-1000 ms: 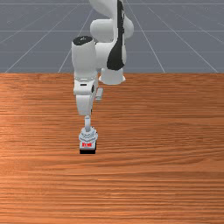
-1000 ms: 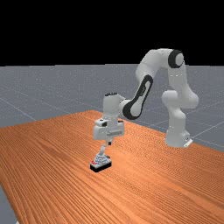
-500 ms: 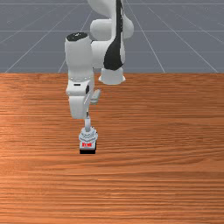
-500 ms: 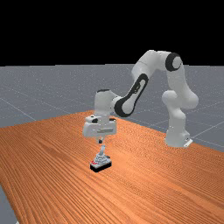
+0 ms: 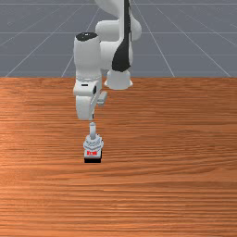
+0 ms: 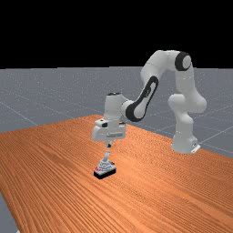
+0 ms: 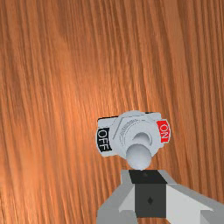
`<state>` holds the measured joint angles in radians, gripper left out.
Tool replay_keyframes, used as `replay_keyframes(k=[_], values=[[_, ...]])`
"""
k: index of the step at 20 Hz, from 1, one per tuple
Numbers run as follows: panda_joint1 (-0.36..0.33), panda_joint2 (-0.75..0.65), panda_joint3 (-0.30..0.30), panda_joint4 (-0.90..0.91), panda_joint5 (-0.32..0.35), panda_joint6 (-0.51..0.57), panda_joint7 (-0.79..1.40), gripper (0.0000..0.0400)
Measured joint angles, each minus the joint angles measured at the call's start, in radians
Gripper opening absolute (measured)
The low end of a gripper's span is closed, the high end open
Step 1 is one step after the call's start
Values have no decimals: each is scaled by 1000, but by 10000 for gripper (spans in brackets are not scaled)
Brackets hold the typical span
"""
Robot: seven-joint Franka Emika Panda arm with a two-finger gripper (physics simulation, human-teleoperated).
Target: Turn on the trigger
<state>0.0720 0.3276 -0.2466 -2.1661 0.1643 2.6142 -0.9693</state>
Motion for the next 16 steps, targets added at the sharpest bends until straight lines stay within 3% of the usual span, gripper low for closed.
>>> replay_keyframes(k=[3,8,10,14,16], values=[[36,-35,-37,-61,-76,31,61,0],[-17,-80,14,-126,36,43,-50,0],[-6,-42,1,-91,1,-4,-16,0],[-17,4,17,-98,31,53,-39,0],[5,-2,2,-123,7,106,-10,0]])
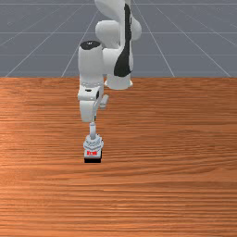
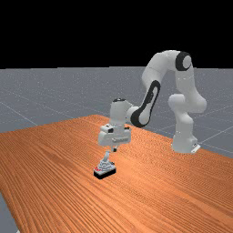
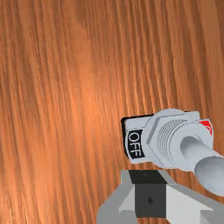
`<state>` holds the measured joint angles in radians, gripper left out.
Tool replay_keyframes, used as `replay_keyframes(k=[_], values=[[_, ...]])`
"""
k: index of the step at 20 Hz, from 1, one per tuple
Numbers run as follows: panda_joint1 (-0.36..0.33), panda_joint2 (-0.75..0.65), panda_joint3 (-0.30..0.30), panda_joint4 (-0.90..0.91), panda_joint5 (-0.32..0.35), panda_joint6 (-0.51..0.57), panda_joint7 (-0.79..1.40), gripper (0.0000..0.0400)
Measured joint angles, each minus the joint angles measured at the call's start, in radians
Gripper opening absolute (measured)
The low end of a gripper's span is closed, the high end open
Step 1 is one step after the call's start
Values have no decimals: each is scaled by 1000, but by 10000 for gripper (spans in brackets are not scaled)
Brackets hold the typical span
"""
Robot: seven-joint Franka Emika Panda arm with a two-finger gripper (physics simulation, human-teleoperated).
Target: Turn on the trigger
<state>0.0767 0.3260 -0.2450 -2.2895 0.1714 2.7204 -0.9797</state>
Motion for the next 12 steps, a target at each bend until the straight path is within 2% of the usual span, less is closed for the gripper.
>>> replay_keyframes(k=[2,3,5,6,11,12], values=[[8,-1,-2,-2,-6,2,11,0],[-13,-2,22,-2,32,6,-25,0],[-16,2,26,1,38,15,-29,0],[-33,13,43,28,65,-24,-53,0],[-71,74,75,165,114,-104,-81,0],[-91,92,92,206,142,-136,-102,0]])
